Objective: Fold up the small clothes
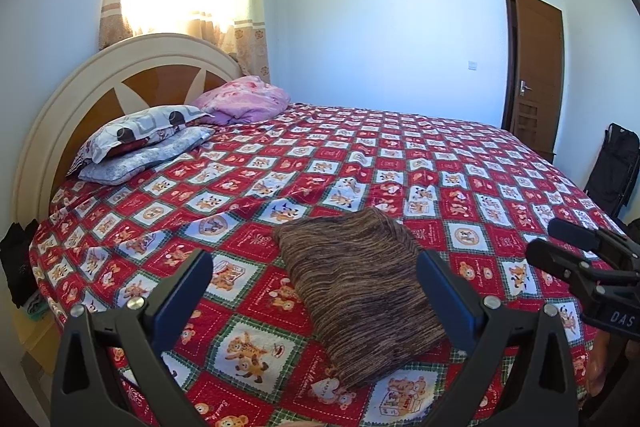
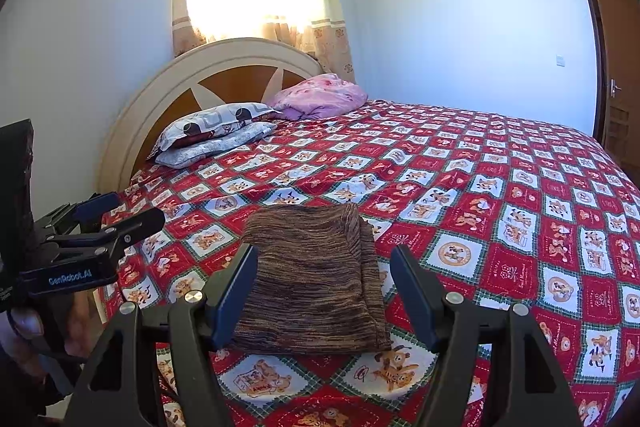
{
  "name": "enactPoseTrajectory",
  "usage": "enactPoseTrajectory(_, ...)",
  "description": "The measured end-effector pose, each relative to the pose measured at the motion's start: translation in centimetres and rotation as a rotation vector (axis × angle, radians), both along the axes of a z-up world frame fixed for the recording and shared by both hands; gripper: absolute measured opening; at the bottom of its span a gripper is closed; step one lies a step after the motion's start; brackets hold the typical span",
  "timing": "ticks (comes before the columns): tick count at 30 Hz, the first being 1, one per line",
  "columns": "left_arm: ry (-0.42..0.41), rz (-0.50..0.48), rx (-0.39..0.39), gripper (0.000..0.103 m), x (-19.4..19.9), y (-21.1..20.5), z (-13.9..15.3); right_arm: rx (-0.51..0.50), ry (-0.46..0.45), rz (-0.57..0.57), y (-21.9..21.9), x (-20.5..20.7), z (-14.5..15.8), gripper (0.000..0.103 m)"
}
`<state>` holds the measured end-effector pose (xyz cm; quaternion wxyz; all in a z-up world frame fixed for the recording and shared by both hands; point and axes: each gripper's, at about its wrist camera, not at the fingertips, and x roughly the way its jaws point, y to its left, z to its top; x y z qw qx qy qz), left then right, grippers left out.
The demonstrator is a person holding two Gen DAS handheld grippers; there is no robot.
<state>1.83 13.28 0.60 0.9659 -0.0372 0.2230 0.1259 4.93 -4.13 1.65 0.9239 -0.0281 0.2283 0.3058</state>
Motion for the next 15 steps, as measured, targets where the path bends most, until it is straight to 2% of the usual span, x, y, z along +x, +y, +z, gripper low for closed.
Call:
enactPoseTrajectory(9, 0.001, 0.022, -0.017, 0.103, -0.04, 0.82, -0.41, -0.010, 0.004, 0.011, 0.24, -0.01, -0.29, 0.070)
enactPoseTrajectory(15, -0.014, 0.024, 0.011, 0.103, -0.15, 0.55, -0.38, -0.012, 0.010, 0.015, 0.31, -0.06, -0.51, 0.070)
